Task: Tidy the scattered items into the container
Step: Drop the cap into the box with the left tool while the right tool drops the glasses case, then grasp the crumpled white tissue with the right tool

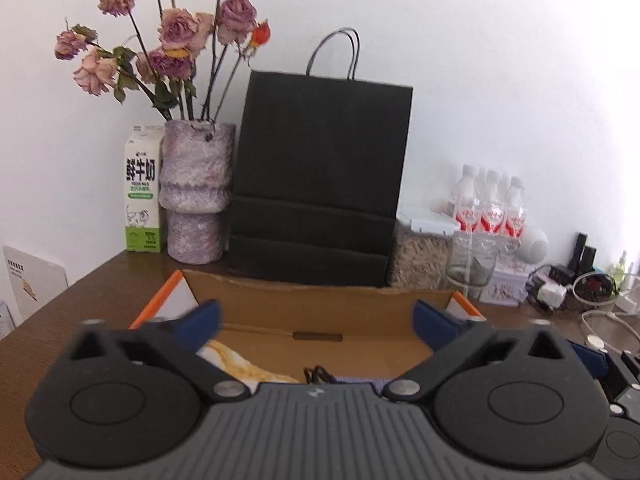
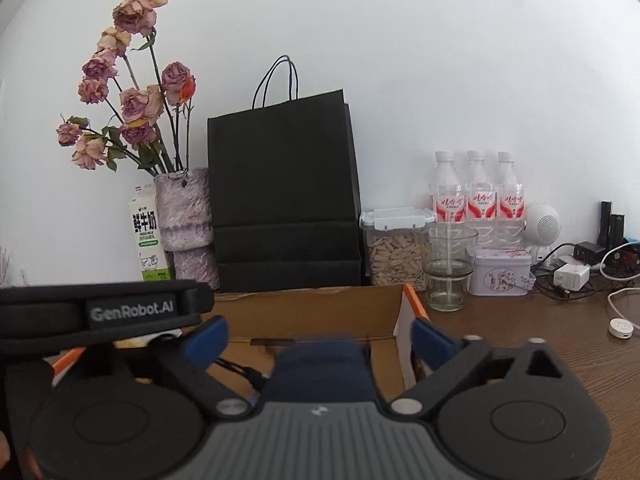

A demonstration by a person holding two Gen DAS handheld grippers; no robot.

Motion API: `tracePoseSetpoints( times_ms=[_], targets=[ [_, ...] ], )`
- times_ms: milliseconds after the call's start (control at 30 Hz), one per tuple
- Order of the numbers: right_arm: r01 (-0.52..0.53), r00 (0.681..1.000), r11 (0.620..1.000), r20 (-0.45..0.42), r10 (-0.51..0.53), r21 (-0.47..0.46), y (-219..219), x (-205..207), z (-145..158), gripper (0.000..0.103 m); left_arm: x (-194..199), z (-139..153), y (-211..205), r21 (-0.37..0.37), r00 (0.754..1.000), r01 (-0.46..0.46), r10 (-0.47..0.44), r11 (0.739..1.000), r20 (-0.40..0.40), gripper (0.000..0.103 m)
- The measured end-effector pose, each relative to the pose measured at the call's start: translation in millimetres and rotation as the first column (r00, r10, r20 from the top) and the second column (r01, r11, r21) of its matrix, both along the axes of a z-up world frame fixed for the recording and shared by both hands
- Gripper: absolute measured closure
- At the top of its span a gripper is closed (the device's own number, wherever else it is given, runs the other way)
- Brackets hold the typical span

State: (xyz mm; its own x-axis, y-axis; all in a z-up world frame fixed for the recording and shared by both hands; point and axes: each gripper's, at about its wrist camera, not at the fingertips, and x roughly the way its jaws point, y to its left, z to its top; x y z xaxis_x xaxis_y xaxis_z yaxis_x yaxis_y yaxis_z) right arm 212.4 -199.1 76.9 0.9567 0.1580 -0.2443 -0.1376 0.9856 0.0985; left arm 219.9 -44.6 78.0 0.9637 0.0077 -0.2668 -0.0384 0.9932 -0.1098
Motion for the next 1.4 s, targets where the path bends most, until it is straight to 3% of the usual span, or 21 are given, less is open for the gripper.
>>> tracePoseSetpoints(
  times_ms=[733,1000,1400],
  targets=[
    [0.012,0.999,1.0,-0.043,-0.013,-0.02,-2,-8,3,0.0,-10,-4,8,-0.024,0.999,-0.047,0.047,0.999,-0.007,0.0],
    [-0.01,0.999,0.999,-0.03,0.009,-0.049,1,-25,6,0.0,-44,-9,25,-0.062,0.998,-0.051,0.053,0.997,0.034,0.0],
    [-0.038,0.999,0.993,0.009,0.04,-0.111,5,-83,-11,0.0,-95,-27,44,-0.023,0.997,-0.071,0.071,0.997,0.013,0.0]
  ],
)
